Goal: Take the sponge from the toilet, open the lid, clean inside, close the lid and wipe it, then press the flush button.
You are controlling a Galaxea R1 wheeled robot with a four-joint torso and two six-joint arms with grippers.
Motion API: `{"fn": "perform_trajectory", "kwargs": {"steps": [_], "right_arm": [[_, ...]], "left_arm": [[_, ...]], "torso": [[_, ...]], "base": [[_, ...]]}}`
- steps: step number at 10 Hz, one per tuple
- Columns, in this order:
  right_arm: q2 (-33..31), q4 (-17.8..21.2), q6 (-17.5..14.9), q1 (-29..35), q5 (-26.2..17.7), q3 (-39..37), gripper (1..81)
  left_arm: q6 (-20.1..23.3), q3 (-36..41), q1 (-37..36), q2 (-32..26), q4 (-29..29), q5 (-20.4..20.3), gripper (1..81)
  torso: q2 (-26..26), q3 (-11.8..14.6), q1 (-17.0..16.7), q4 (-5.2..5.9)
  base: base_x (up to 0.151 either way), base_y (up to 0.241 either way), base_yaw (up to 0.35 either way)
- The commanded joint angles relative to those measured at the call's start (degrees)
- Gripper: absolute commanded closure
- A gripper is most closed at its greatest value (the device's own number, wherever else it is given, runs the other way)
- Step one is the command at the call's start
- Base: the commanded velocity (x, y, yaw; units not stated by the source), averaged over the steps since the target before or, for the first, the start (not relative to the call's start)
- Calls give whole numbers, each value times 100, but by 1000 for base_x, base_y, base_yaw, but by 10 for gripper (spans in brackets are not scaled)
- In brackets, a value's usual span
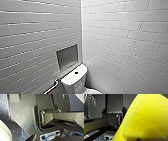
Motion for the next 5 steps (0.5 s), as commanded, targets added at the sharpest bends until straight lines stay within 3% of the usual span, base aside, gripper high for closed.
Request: {"fn": "perform_trajectory", "kwargs": {"steps": [1,3,5], "right_arm": [[40,77,-18,177,-401,25,811],[66,77,-18,177,-401,34,811],[84,69,-18,177,-392,34,811]], "left_arm": [[2,16,-282,12,-42,382,10],[-24,16,-273,-5,-77,382,10],[-340,16,-300,12,-95,356,10]], "torso": [[0,0,0,0],[0,2,0,-2],[0,2,0,-2]], "base": [[0,0,0],[0,0,0],[0,0,0]]}}
